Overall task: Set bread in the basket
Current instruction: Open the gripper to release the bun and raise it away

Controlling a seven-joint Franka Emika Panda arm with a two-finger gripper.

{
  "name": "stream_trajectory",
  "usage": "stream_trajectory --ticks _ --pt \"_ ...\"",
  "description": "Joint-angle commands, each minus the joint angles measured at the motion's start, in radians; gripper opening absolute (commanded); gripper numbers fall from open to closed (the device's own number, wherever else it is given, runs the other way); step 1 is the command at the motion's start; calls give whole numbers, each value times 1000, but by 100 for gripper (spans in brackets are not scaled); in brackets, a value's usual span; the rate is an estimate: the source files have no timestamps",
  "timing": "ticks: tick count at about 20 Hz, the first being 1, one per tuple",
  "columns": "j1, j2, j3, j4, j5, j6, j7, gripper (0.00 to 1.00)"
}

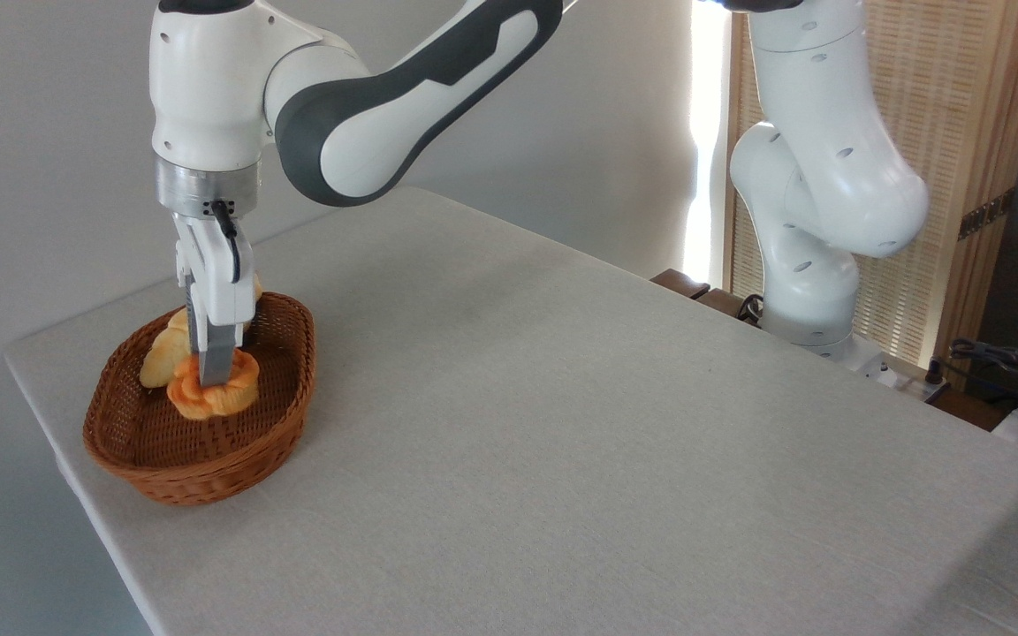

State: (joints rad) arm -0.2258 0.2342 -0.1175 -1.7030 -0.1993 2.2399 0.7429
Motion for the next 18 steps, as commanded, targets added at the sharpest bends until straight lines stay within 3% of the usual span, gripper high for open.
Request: stream_trajectory --ticks 1,6,8,13,16,18 --pt "5 -3 -2 2 -2 -3 13 100" --pt "6 -15 1 5 -2 -8 7 100" --pt "38 -47 1 6 -2 -46 6 100" --pt "103 -127 42 72 9 -346 6 100" --pt "103 -128 84 175 102 -575 4 100" --pt "97 -145 128 204 113 -666 4 100"
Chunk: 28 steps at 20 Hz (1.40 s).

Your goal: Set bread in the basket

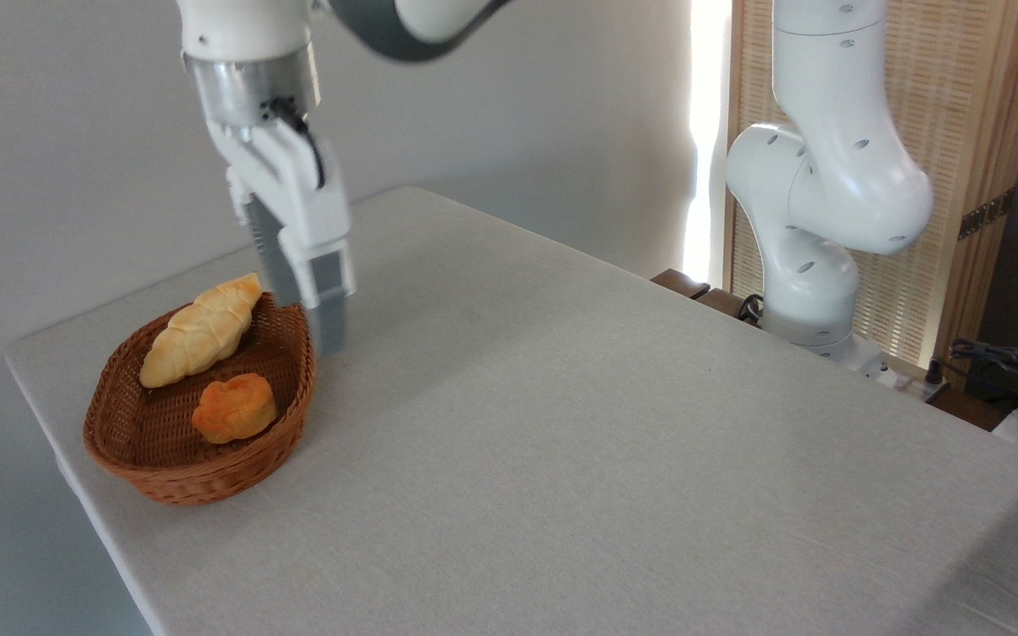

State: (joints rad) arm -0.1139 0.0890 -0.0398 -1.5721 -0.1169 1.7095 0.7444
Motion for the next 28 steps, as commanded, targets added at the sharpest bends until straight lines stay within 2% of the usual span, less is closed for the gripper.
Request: stream_trajectory --ticks 1,5,10,14,18,23,28 --pt "-18 -18 70 70 26 -149 4 100" --pt "-24 -31 113 70 26 -148 1 100" --pt "-24 -38 138 67 30 -146 7 100" --pt "-26 -64 129 26 29 -123 9 100" --pt "-24 -120 126 -66 29 -61 10 100" --pt "-24 -130 126 -78 33 -54 10 100" --pt "14 -132 84 -83 34 -54 16 100"
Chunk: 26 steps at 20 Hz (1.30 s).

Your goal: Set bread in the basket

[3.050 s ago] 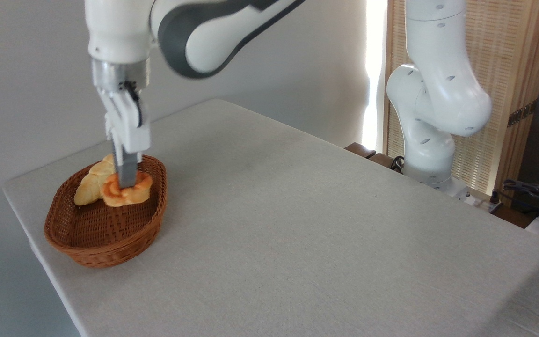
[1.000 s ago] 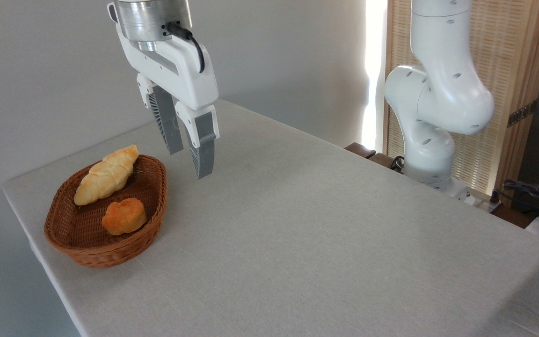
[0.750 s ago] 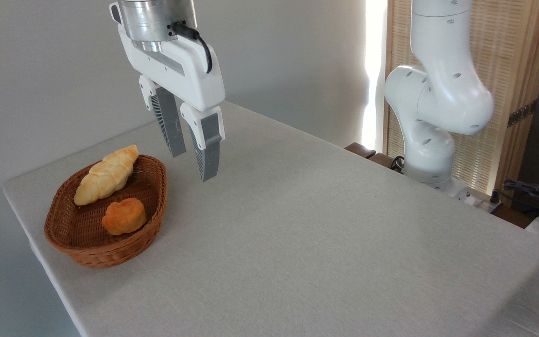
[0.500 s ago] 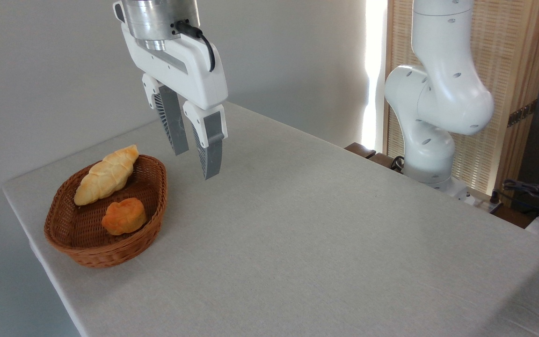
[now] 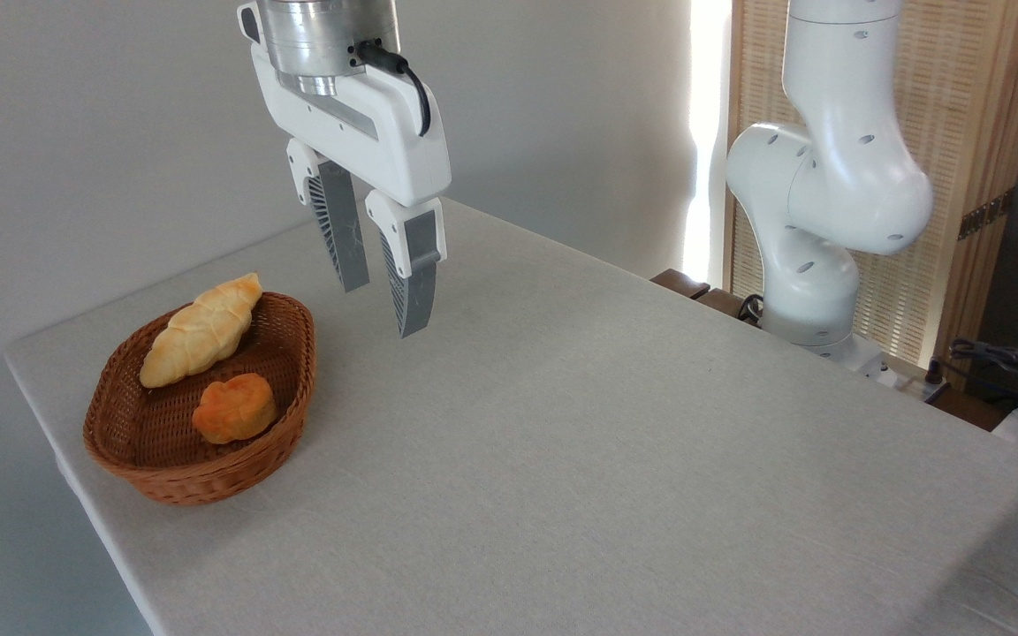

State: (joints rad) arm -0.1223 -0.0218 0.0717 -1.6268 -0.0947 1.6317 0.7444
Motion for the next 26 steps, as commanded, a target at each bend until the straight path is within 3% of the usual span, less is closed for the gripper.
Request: stream_trajectory --ticks 1,3,16,19,22,26 --pt "35 -21 -33 -28 13 23 16 100" --pt "59 -21 -61 -28 13 23 16 100" --pt "66 -26 -62 -42 13 25 32 100" --pt "66 -26 -62 -41 27 26 27 100" --pt "64 -24 -64 -39 82 27 27 100" --pt "64 -23 -64 -38 85 27 27 100"
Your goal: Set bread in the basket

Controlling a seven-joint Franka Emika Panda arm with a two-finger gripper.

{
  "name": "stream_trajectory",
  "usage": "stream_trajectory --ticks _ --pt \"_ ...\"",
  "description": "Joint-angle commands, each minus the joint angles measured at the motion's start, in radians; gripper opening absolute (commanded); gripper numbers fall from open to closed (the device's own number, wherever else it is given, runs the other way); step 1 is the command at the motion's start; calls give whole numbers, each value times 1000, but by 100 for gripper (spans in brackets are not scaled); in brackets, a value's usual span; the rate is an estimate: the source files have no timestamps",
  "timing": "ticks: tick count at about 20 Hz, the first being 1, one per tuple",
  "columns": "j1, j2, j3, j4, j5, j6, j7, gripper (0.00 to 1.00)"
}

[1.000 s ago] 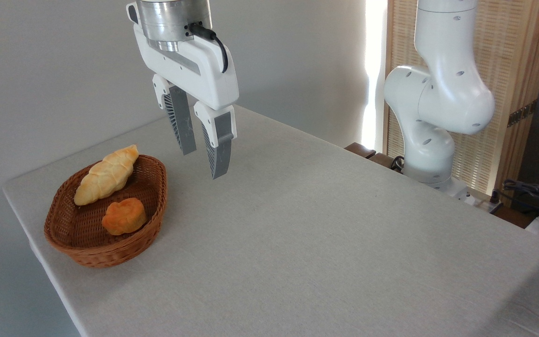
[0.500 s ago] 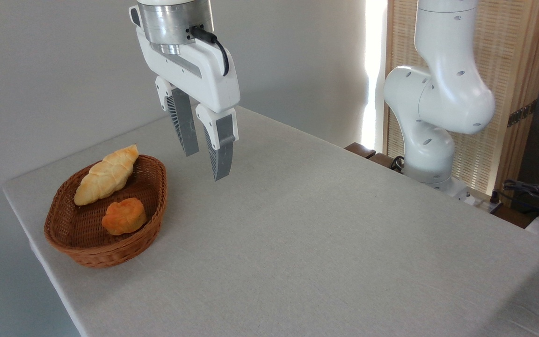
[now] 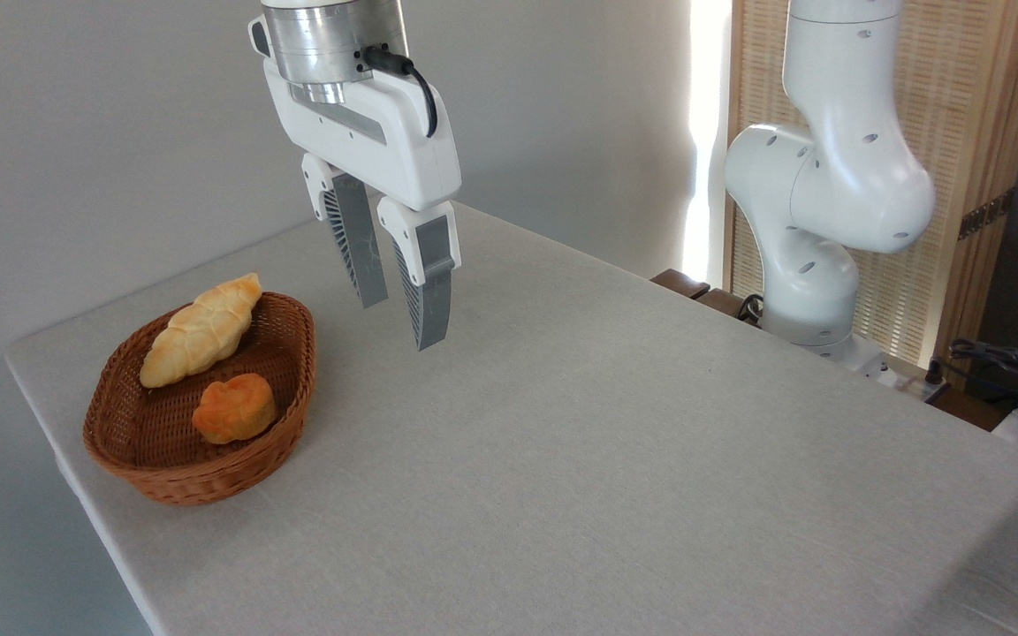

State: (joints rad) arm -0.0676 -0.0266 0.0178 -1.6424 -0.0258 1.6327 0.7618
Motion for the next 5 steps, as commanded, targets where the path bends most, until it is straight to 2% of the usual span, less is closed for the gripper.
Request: stream_trajectory --ticks 1,5 --pt "11 -18 -10 -22 15 25 7 100" --pt "11 -18 -10 -22 15 25 5 100"
